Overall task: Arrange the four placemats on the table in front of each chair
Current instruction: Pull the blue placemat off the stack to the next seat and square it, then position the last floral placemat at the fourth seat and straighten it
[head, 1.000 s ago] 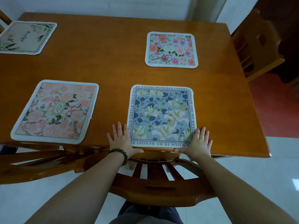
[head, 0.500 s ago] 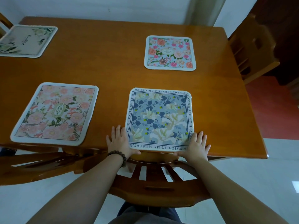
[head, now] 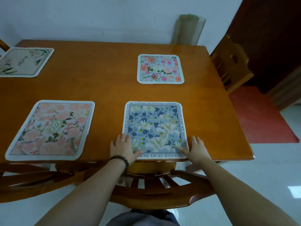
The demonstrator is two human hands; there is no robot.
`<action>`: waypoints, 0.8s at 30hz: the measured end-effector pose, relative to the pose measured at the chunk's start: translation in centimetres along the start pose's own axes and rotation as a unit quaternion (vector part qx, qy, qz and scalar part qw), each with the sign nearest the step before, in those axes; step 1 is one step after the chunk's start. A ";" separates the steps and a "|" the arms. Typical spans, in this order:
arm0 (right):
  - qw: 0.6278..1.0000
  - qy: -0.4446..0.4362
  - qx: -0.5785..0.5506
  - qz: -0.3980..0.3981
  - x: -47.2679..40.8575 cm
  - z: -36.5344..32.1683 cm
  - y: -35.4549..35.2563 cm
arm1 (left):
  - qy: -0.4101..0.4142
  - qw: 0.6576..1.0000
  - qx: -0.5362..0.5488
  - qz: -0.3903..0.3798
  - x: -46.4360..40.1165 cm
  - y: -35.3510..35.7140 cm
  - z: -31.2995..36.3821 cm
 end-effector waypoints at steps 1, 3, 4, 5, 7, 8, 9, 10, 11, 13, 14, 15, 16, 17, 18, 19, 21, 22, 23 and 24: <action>1.000 -0.001 -0.001 0.020 0.2 0.2 -0.7 | 0.019 1.000 0.000 0.014 -0.2 -0.5 1.0; 0.999 0.000 -0.004 0.050 0.7 0.6 -1.9 | 0.059 0.997 -0.006 0.040 -0.7 -1.3 3.2; 0.998 0.002 -0.003 0.065 1.0 0.9 -2.6 | 0.077 0.996 -0.010 0.050 -1.0 -1.7 4.4; 0.997 0.006 -0.001 0.082 1.2 1.2 -3.2 | 0.092 0.994 -0.009 0.057 -1.2 -2.0 5.7; 0.994 0.014 0.003 0.111 1.6 2.1 -4.5 | 0.118 0.991 0.000 0.064 -1.6 -2.4 8.3; 0.993 0.016 0.004 0.120 1.8 2.5 -5.1 | 0.131 0.989 0.003 0.066 -1.8 -2.5 9.7; 0.992 0.020 0.005 0.124 2.0 3.1 -5.6 | 0.142 0.988 0.009 0.066 -1.8 -2.5 11.1; 0.991 0.025 0.005 0.129 2.3 3.7 -6.0 | 0.151 0.986 0.016 0.066 -1.7 -2.5 12.4; 0.991 0.030 0.006 0.134 2.5 4.3 -6.5 | 0.158 0.985 0.021 0.066 -1.6 -2.6 13.7; 0.988 0.033 0.005 0.148 2.7 5.6 -7.6 | 0.175 0.982 0.020 0.069 -1.4 -2.6 16.4; 0.987 0.032 0.002 0.157 2.7 6.4 -8.2 | 0.181 0.981 0.017 0.072 -1.3 -2.6 17.7; 0.986 0.029 -0.001 0.167 2.6 7.1 -8.8 | 0.184 0.980 0.015 0.074 -1.2 -2.5 19.0; 0.984 0.027 -0.005 0.177 2.3 8.0 -9.4 | 0.185 0.980 0.016 0.075 -1.3 -2.5 20.3; 0.983 0.025 -0.009 0.184 2.0 8.9 -10.0 | 0.185 0.980 0.017 0.076 -1.5 -2.4 21.6; 0.982 0.022 -0.013 0.189 1.5 9.8 -10.5 | 0.186 0.979 0.021 0.079 -1.7 -2.3 23.0; 0.981 0.020 -0.017 0.190 1.0 10.9 -10.9 | 0.187 0.979 0.025 0.081 -1.9 -2.1 24.4; 0.982 0.016 -0.030 0.187 -0.4 13.2 -11.8 | 0.186 0.978 0.029 0.085 -2.4 -1.7 27.4; 0.982 0.010 -0.037 0.186 -1.3 14.6 -12.3 | 0.184 0.979 0.029 0.086 -2.8 -1.4 29.1; 0.982 0.003 -0.042 0.184 -2.3 16.0 -12.9 | 0.181 0.979 0.028 0.086 -3.2 -1.1 30.8; 0.982 -0.005 -0.043 0.182 -3.5 17.5 -13.6 | 0.177 0.980 0.027 0.085 -3.6 -0.7 32.6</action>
Point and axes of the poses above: each hand's wrist, its own x-axis away from the middle knuckle, its own y-axis out of the palm, z = x × y, the point moved 7 cm from there along -x, towards the middle knuckle, and after that the axes turned 9 degrees about z, right-handed, at the moved point
